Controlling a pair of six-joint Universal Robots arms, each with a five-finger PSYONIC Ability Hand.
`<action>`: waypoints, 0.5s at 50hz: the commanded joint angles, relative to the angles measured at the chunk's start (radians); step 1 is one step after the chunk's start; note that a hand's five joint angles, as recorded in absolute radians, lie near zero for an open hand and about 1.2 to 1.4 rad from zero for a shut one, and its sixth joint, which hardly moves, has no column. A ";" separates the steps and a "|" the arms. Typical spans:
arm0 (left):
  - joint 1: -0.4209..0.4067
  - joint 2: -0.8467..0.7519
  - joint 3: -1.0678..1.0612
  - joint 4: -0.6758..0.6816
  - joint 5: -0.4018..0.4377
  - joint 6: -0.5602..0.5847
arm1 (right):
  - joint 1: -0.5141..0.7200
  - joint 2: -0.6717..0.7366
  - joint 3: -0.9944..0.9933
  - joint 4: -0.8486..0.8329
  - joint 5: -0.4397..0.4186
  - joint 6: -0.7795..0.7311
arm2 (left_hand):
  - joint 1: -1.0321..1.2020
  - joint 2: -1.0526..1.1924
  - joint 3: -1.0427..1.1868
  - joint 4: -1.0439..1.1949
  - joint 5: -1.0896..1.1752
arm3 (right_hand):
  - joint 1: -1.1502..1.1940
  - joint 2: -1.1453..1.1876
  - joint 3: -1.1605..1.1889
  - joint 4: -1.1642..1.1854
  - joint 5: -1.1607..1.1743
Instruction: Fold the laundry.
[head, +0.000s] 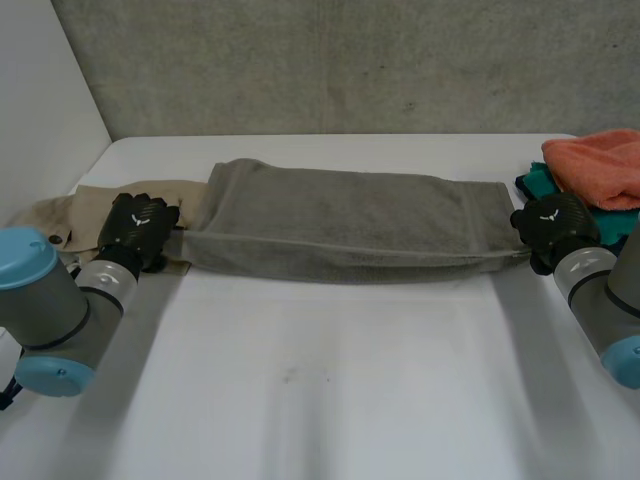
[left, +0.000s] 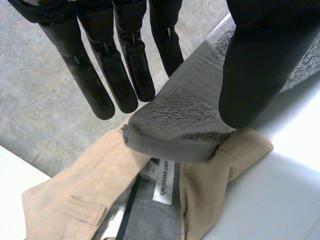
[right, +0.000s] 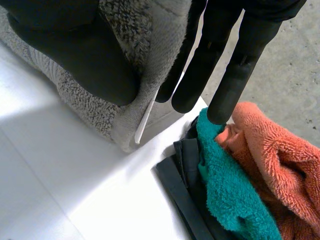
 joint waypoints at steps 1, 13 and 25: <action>0.003 -0.001 0.002 0.000 0.032 0.015 | -0.003 -0.002 0.014 0.000 0.000 -0.003 | 0.203 0.196 0.201 0.212 0.214 | 0.268 0.219 0.202 0.195 0.207; 0.014 0.146 -0.062 -0.193 0.070 0.018 | -0.007 -0.082 0.039 0.176 -0.004 -0.073 | 0.612 0.604 0.609 0.621 0.622 | 0.268 0.219 0.202 0.195 0.207; 0.020 0.489 -0.199 -0.771 0.066 0.159 | -0.066 -0.250 0.138 0.707 0.005 -0.331 | 0.612 0.604 0.609 0.621 0.622 | 0.268 0.219 0.202 0.195 0.207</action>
